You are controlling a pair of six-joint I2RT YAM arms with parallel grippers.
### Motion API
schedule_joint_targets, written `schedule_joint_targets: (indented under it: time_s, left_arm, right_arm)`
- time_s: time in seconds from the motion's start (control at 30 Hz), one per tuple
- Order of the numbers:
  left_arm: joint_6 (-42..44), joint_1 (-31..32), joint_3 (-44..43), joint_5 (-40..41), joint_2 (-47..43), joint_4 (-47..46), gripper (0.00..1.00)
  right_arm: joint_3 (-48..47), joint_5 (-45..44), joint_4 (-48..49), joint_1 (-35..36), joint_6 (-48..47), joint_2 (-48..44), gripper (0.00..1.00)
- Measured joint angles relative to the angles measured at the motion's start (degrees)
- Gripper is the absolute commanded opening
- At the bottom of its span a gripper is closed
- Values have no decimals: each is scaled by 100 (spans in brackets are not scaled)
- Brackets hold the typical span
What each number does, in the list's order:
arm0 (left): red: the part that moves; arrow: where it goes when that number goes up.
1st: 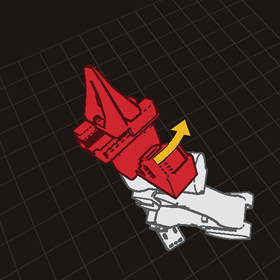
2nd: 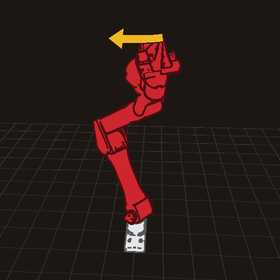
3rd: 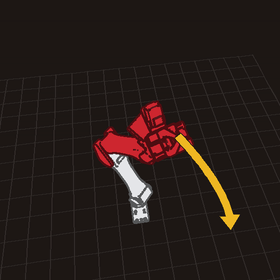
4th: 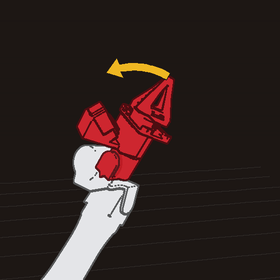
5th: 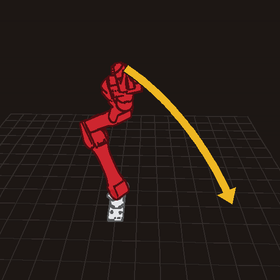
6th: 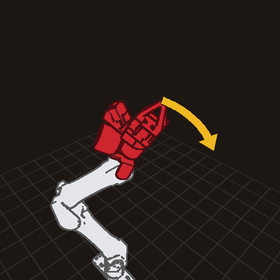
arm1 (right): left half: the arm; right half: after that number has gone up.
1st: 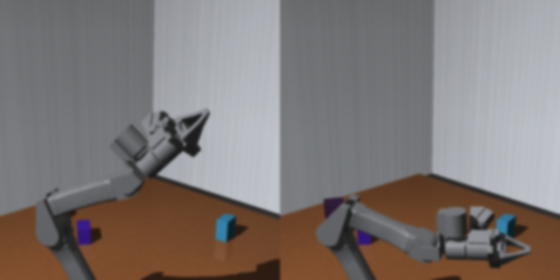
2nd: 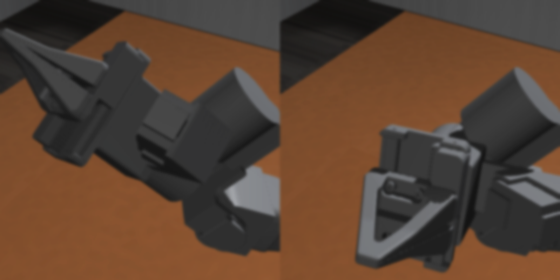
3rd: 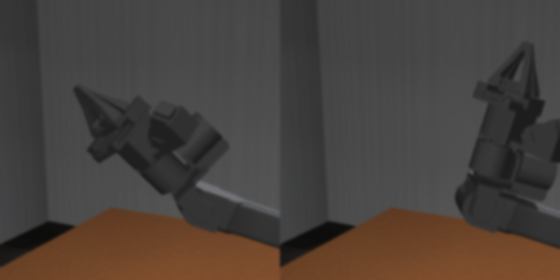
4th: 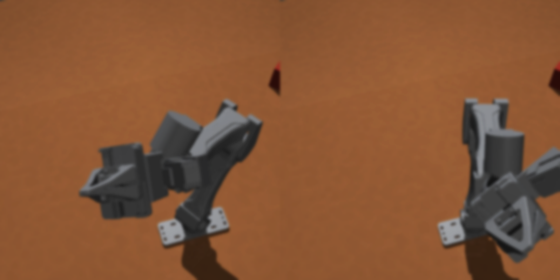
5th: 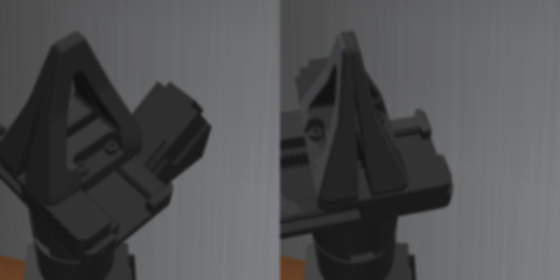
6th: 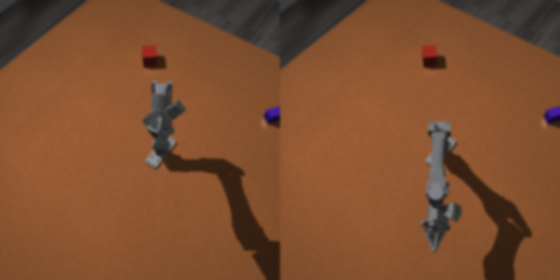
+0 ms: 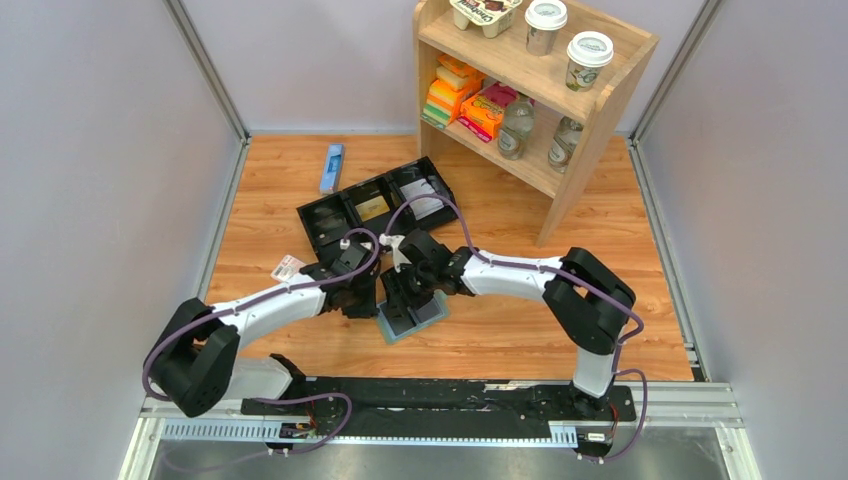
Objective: Take the credit cards out of the card holder
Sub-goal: Remove the credit card from the card holder.
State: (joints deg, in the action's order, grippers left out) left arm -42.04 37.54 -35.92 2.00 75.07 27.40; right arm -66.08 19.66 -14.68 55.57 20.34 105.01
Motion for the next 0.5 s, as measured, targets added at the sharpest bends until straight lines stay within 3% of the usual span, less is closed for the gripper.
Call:
schedule_joint_targets:
  time_s: [0.33, 0.5]
  left_arm:
    - [-140, 0, 120, 264, -1222, 79, 30]
    - [-138, 2, 111, -111, -1067, -184, 25]
  right_arm:
    - [236, -251, 81, -317, 260, 0, 39]
    - [254, -195, 192, -442, 391, 0, 38]
